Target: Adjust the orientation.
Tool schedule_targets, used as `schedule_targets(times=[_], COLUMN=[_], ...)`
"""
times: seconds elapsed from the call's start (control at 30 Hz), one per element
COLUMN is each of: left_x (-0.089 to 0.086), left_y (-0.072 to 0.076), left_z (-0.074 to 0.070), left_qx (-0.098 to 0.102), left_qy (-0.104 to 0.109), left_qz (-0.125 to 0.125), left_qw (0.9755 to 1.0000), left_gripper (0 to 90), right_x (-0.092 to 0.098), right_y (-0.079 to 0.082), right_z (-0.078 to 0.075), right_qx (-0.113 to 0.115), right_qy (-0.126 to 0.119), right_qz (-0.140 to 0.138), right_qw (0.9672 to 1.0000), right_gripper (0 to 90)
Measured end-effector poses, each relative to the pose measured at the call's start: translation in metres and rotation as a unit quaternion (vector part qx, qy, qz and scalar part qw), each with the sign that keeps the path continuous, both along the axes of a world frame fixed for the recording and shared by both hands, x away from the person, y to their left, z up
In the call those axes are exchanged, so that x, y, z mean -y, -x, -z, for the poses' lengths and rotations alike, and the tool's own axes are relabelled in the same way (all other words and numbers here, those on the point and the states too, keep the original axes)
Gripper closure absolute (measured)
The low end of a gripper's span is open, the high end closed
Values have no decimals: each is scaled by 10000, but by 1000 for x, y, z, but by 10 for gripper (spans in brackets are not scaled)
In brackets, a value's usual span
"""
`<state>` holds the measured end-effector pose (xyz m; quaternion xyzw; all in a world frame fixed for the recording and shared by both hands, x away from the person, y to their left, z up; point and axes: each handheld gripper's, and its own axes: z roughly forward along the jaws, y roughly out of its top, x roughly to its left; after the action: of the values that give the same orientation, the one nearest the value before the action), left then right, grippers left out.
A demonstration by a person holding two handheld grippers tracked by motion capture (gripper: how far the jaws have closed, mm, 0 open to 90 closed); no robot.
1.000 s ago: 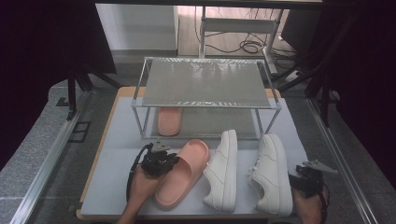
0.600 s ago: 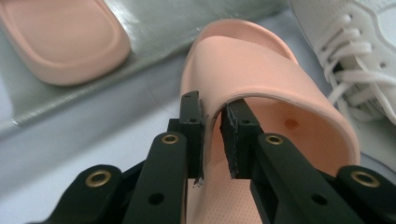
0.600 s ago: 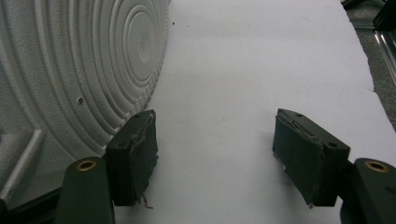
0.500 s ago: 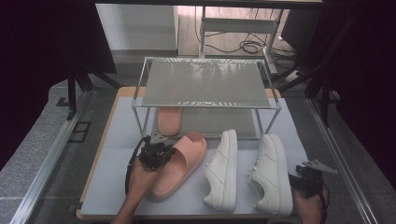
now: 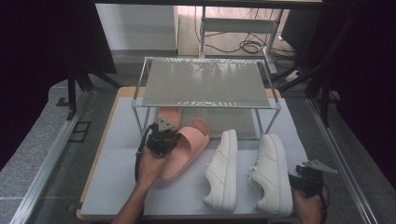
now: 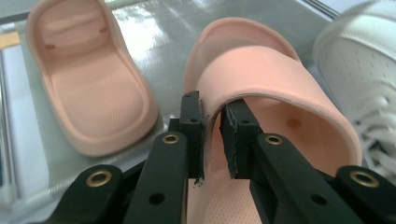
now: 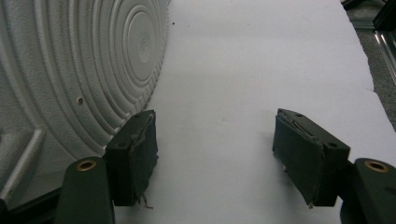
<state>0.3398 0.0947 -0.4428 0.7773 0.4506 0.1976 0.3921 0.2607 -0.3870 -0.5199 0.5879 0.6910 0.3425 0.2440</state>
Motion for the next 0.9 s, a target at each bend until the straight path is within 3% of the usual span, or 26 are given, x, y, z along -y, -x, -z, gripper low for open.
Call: schedule_targets(times=[0.4,0.63,0.9], left_x=[23,34,35], left_y=[-28,-41,-50], left_z=[7,16,29], left_qx=[195,263,255], left_qy=[182,171,87], left_qz=[-269,-458,-757], left_qw=[9993,9985,9968], left_gripper=[795,794,791], right_x=[0,0,0], right_y=[0,0,0], right_z=[0,0,0], right_qx=[3,1,2], right_qy=[-4,-12,-17], right_qz=[2,2,-1], right_qw=[10000,10000,10000], right_gripper=[312,311,310])
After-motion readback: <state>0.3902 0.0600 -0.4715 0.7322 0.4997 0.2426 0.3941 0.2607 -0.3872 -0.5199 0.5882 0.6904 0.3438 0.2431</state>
